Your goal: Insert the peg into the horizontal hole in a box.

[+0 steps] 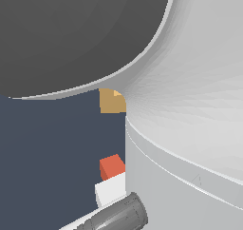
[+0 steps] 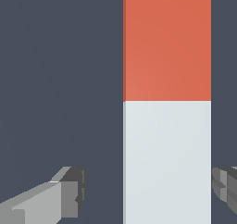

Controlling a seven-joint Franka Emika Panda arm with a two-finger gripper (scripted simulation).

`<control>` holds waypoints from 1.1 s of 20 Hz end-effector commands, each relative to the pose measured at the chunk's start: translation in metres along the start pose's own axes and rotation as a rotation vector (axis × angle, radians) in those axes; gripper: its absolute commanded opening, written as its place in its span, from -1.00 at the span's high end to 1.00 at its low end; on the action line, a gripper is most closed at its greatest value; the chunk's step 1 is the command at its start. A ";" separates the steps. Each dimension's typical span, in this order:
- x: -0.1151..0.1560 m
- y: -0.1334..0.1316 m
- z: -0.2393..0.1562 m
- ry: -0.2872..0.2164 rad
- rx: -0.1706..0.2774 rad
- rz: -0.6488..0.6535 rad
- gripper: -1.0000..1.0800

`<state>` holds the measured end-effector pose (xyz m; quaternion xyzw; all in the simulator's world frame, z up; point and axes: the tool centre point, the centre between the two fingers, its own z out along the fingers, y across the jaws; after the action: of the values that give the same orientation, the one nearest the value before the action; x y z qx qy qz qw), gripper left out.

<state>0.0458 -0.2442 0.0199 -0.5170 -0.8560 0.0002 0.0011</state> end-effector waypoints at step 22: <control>0.010 0.003 -0.001 -0.001 -0.001 0.013 1.00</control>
<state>0.0435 -0.2378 0.0183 -0.5211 -0.8535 0.0005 0.0017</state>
